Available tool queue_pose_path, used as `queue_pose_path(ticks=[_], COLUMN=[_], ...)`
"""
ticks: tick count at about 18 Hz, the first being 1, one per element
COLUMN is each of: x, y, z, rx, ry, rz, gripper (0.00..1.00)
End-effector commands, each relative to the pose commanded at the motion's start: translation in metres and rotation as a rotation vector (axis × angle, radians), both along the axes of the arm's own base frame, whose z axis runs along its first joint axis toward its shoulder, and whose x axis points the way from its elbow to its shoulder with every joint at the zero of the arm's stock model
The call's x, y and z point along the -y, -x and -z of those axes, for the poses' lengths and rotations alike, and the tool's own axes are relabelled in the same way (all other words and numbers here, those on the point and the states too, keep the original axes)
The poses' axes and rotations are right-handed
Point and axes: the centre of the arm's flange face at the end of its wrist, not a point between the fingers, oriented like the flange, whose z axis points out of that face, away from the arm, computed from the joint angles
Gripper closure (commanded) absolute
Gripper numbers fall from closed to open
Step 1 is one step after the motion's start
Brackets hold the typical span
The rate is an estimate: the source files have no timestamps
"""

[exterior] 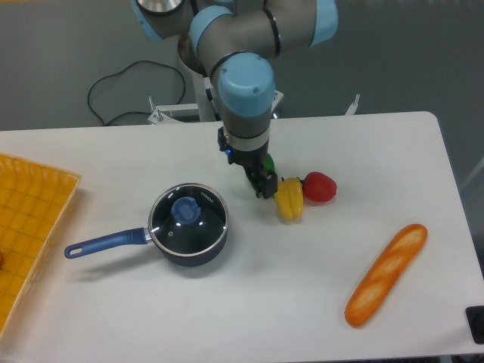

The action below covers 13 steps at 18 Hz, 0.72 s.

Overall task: Open the lid
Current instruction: 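Move the gripper over the saucepan lid's blue knob and lower it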

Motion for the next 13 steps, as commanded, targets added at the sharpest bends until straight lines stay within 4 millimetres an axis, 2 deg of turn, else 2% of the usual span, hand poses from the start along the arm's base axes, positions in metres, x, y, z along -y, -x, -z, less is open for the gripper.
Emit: queue_pose_path(ticks=[4, 10, 13], x=[-0.005, -0.014, -0.020], y=[-0.011, -0.043, -0.048], z=[0.010, 0.030, 0.038], rx=[0.000, -0.013, -0.023], ry=[0.001, 0.003, -0.007], rz=[0.000, 0.003, -0.010], gripper=[0.00, 0.00, 0.00])
